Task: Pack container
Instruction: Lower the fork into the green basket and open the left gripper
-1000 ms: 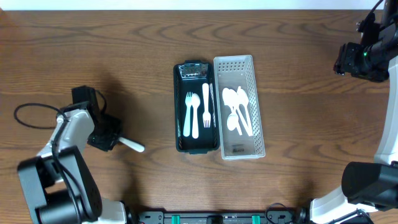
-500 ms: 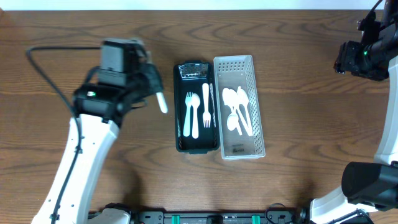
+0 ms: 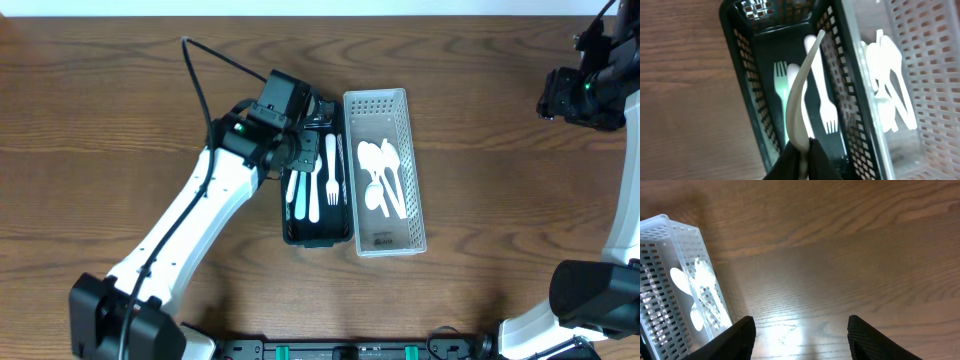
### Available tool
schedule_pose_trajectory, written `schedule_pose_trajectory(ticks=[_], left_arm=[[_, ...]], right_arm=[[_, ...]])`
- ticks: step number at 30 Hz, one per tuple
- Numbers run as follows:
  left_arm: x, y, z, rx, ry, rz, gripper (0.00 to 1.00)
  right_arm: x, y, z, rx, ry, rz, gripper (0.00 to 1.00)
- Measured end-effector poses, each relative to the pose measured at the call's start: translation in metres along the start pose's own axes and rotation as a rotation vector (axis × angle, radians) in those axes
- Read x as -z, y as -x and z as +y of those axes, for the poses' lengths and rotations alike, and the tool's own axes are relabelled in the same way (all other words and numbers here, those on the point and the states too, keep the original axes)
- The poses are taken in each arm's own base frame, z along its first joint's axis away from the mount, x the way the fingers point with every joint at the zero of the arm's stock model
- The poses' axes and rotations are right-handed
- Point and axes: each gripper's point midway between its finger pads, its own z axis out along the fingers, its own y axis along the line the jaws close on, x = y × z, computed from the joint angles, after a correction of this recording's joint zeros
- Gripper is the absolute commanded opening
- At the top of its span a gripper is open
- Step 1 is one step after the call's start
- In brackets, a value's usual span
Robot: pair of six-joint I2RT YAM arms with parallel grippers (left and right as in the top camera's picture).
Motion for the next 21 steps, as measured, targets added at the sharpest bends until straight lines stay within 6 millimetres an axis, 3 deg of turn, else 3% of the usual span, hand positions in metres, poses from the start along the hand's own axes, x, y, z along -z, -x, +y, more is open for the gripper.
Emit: schedule_pose_trajectory(ticks=[6, 10, 17, 21], left_arm=[[0.010, 0.018, 0.006, -0.037, 0.063, 0.007, 0.06], [0.001, 0.023, 0.007, -0.043, 0.083, 0.036, 0.06], [-0.036, 0.002, 0.015, -0.058, 0.125, 0.173, 0.06], [-0.048, -0.005, 0.017, -0.061, 0.134, 0.212, 0.06]], right_arm=[[0.000, -0.001, 0.000, 0.000, 0.000, 0.003, 0.62], [0.000, -0.001, 0.000, 0.000, 0.000, 0.002, 0.62], [0.000, -0.001, 0.000, 0.000, 0.000, 0.002, 0.62], [0.000, -0.001, 0.000, 0.000, 0.000, 0.002, 0.62]])
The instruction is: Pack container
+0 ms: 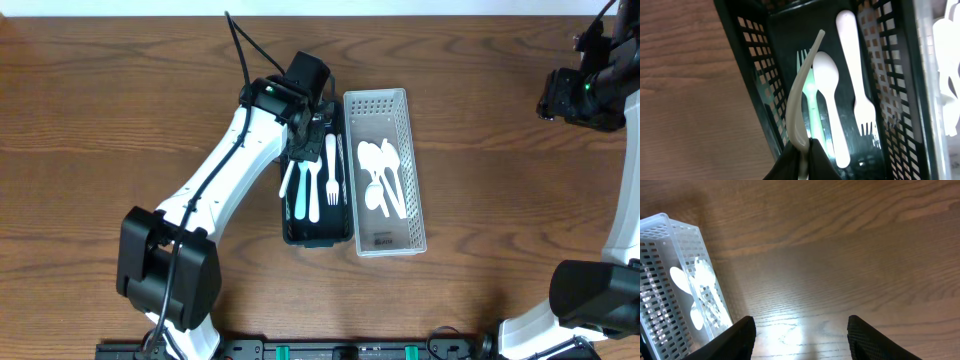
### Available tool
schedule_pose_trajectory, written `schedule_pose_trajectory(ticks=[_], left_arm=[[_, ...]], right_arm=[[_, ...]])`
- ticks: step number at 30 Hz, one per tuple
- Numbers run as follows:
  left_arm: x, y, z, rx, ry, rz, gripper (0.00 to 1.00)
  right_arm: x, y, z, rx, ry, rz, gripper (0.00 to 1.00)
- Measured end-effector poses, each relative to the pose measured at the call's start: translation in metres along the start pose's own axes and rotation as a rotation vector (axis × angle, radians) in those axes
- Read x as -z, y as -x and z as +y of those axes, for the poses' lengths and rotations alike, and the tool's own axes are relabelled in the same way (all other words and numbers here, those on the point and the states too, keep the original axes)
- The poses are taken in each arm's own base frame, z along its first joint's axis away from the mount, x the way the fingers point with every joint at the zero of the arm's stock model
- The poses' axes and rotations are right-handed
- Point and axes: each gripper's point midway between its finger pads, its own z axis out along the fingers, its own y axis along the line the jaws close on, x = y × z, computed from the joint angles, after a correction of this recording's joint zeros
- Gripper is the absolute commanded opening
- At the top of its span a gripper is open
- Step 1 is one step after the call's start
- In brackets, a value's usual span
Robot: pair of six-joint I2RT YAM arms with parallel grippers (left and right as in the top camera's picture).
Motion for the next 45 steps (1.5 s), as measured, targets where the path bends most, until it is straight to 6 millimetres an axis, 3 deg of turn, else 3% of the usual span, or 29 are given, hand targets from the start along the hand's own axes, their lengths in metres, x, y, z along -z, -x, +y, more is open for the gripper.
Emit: schedule_pose_trajectory(ticks=[29, 41, 42, 43, 44, 45], left_arm=[[-0.063, -0.010, -0.016, 0.013, 0.021, 0.116, 0.06], [-0.079, 0.000, -0.019, 0.098, 0.017, 0.084, 0.06], [-0.081, 0.000, -0.019, 0.101, 0.018, 0.087, 0.13], [-0.083, 0.000, -0.019, 0.102, 0.020, 0.089, 0.24], [-0.085, 0.000, -0.019, 0.103, 0.022, 0.090, 0.42], [-0.087, 0.000, -0.019, 0.108, 0.022, 0.090, 0.51]], right_arm=[[0.000, -0.001, 0.000, 0.000, 0.000, 0.004, 0.62], [0.000, -0.001, 0.000, 0.000, 0.000, 0.003, 0.62], [0.000, -0.001, 0.000, 0.000, 0.000, 0.004, 0.62], [0.000, -0.001, 0.000, 0.000, 0.000, 0.004, 0.62], [0.000, -0.001, 0.000, 0.000, 0.000, 0.003, 0.62], [0.000, -0.001, 0.000, 0.000, 0.000, 0.003, 0.62]])
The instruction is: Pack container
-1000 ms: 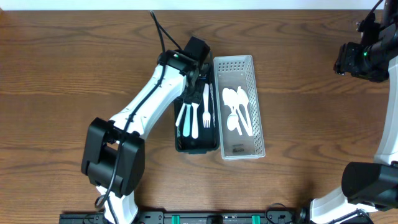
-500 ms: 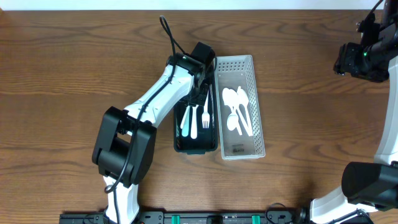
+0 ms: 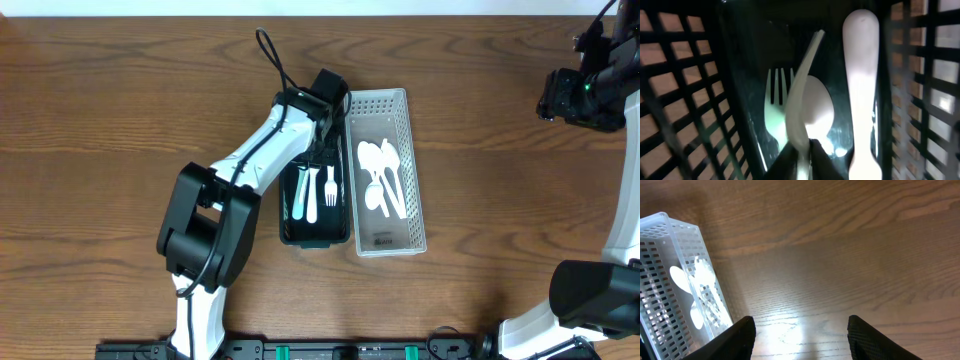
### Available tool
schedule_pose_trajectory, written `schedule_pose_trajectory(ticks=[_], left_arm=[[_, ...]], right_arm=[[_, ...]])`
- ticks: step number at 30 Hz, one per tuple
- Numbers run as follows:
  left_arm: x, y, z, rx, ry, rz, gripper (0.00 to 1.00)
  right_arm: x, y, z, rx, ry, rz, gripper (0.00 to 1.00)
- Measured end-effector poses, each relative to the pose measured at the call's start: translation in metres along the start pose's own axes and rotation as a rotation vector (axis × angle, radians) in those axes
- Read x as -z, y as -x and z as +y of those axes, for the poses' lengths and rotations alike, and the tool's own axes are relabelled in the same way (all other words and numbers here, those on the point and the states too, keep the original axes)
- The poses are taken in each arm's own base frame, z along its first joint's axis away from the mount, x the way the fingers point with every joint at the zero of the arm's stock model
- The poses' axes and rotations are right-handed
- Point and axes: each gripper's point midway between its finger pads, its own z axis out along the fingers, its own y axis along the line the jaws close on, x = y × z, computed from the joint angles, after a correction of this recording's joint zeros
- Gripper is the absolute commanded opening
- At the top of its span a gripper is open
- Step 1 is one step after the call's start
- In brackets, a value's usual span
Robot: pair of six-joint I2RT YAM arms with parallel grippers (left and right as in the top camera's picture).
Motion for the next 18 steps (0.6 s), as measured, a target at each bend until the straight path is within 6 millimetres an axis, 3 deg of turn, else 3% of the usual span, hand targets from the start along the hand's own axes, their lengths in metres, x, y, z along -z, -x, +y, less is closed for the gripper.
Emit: schedule_pose_trajectory(ticks=[2, 4, 7, 10, 13, 15, 18], left_arm=[[-0.004, 0.001, -0.001, 0.008, 0.000, 0.000, 0.59], [-0.005, 0.002, -0.001, 0.013, -0.002, -0.003, 0.80], [-0.005, 0.004, -0.002, 0.009, -0.003, -0.010, 0.93], [0.002, 0.010, -0.003, -0.002, -0.009, -0.032, 1.00], [0.016, 0.022, -0.003, -0.017, -0.005, -0.078, 0.98], [0.032, 0.033, -0.003, -0.032, -0.001, -0.122, 0.98], [0.071, 0.056, 0.001, -0.051, 0.022, -0.231, 0.98]], right_arm=[[0.000, 0.000, 0.000, 0.000, 0.000, 0.000, 0.62], [0.000, 0.000, 0.000, 0.000, 0.000, 0.000, 0.62], [0.000, 0.000, 0.000, 0.000, 0.000, 0.000, 0.62], [0.000, 0.000, 0.000, 0.000, 0.000, -0.001, 0.62], [0.000, 0.002, 0.000, 0.000, 0.000, -0.008, 0.63], [0.000, 0.002, 0.000, 0.000, 0.000, -0.009, 0.63], [0.000, 0.003, 0.000, 0.001, 0.001, -0.013, 0.63]])
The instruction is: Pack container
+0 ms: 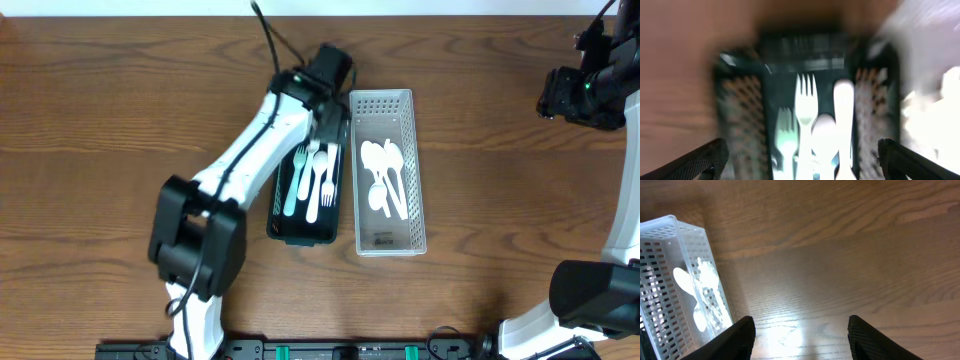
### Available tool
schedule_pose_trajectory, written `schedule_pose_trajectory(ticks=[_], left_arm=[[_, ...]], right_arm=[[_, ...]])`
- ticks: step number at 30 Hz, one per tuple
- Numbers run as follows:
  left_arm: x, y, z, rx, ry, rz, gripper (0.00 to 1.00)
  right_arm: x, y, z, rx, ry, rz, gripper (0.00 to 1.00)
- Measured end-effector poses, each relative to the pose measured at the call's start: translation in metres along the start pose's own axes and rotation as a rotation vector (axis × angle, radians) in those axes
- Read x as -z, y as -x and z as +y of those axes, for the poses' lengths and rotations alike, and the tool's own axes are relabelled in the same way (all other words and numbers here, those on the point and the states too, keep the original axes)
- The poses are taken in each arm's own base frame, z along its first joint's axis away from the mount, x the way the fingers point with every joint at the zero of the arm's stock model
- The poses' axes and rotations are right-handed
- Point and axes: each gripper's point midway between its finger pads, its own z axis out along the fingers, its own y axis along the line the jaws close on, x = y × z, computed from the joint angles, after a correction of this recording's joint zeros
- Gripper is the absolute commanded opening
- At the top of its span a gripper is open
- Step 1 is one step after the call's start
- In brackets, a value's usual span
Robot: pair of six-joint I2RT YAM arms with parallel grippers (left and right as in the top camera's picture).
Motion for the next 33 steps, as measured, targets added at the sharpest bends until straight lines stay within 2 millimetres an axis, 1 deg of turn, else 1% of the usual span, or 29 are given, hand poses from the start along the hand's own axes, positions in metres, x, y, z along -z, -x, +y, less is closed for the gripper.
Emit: schedule_pose_trajectory(ticks=[3, 4, 6, 8, 9, 10, 12, 13, 14, 16, 18, 19, 21, 23, 26, 29, 32, 33], left_arm=[[0.052, 0.039, 0.012, -0.006, 0.038, -0.160, 0.98], [0.073, 0.051, 0.018, -0.002, 0.054, -0.219, 0.98], [0.113, 0.069, 0.033, 0.024, 0.082, -0.321, 0.98], [0.147, 0.079, 0.054, 0.060, 0.108, -0.400, 0.98], [0.160, 0.081, 0.067, 0.084, 0.125, -0.428, 0.98], [0.172, 0.082, 0.081, 0.112, 0.142, -0.450, 0.98], [0.187, 0.080, 0.112, 0.168, 0.184, -0.473, 0.98], [0.193, 0.079, 0.128, 0.197, 0.205, -0.480, 0.98], [0.198, 0.077, 0.143, 0.225, 0.225, -0.486, 0.98], [0.207, 0.073, 0.173, 0.280, 0.267, -0.496, 0.98], [0.214, 0.070, 0.198, 0.328, 0.304, -0.508, 0.98], [0.218, 0.068, 0.208, 0.347, 0.318, -0.515, 0.98], [0.223, 0.066, 0.225, 0.381, 0.340, -0.528, 0.98], [0.225, 0.063, 0.238, 0.414, 0.356, -0.531, 0.98], [0.225, 0.058, 0.251, 0.451, 0.374, -0.519, 0.98], [0.224, 0.055, 0.253, 0.460, 0.377, -0.508, 0.98], [0.224, 0.055, 0.252, 0.463, 0.375, -0.510, 0.98], [0.224, 0.054, 0.252, 0.461, 0.375, -0.507, 0.98]], right_arm=[[0.000, 0.000, 0.000, 0.004, 0.000, -0.002, 0.63], [0.000, 0.000, 0.000, 0.006, 0.000, -0.002, 0.63], [0.000, 0.000, 0.000, 0.007, 0.000, -0.002, 0.63], [0.000, 0.001, 0.000, 0.013, 0.000, -0.003, 0.63], [0.000, 0.001, 0.000, 0.020, 0.000, -0.006, 0.63], [0.000, 0.002, 0.000, 0.027, 0.000, -0.010, 0.63], [0.000, 0.006, 0.000, 0.042, 0.000, -0.024, 0.65], [0.000, 0.009, 0.000, 0.051, 0.000, -0.036, 0.66], [0.000, 0.013, 0.001, 0.058, 0.001, -0.051, 0.70], [0.001, 0.025, 0.001, 0.078, 0.001, -0.100, 0.83], [0.004, 0.043, 0.004, 0.111, 0.002, -0.176, 0.97], [0.005, 0.050, 0.006, 0.117, 0.005, -0.204, 0.99], [0.011, 0.072, 0.015, 0.154, 0.020, -0.302, 0.99], [0.017, 0.089, 0.026, 0.181, 0.048, -0.377, 0.99], [0.027, 0.108, 0.044, 0.217, 0.097, -0.470, 0.99], [0.037, 0.124, 0.054, 0.240, 0.123, -0.552, 0.99], [0.045, 0.137, 0.056, 0.250, 0.126, -0.616, 0.99], [0.046, 0.138, 0.056, 0.251, 0.124, -0.623, 0.99]])
